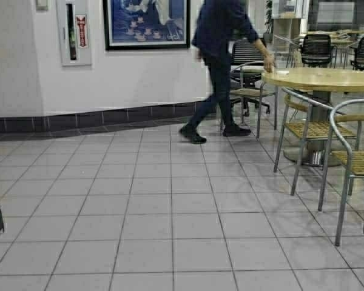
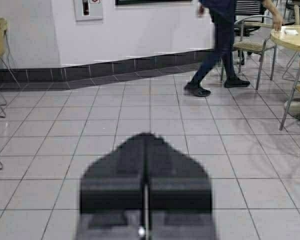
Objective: Push the chairs under the table
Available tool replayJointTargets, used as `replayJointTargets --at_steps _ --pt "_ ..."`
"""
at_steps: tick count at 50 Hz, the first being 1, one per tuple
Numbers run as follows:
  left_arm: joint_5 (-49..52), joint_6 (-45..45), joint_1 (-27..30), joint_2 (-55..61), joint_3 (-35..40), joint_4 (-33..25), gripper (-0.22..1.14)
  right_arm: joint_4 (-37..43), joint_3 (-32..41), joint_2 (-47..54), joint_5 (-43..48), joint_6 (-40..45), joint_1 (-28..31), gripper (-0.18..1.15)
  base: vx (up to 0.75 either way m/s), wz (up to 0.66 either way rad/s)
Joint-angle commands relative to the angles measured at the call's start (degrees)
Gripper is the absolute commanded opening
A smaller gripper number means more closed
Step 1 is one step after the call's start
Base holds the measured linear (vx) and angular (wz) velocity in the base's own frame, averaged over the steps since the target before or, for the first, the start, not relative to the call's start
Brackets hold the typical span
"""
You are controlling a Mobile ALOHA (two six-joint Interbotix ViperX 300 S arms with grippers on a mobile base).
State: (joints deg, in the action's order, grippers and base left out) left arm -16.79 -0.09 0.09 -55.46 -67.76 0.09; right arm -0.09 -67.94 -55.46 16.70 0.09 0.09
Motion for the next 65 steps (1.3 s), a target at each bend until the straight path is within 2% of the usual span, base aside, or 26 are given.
replayJointTargets --at_steps 1,7,42,65 --pt "3.1 -1.2 0.4 -2.9 0.6 -0.3 -0.03 0.0 1.1 -0.1 -0.8 0.0 0.4 0.04 0.0 0.0" --pt "3.5 -1.1 0.4 -4.5 0.4 -0.2 0.04 0.0 1.7 -0.9 -4.0 0.0 0.4 0.05 0.01 -0.01" --pt "4.4 -2.3 0.4 -2.7 1.6 -0.2 0.03 0.0 2.3 -0.8 -6.3 -0.4 0.3 0.05 0.13 -0.03" --pt "4.0 -2.3 0.4 -1.7 1.8 0.2 0.03 0.0 2.6 -1.1 -8.5 0.7 -0.1 0.05 0.26 0.11"
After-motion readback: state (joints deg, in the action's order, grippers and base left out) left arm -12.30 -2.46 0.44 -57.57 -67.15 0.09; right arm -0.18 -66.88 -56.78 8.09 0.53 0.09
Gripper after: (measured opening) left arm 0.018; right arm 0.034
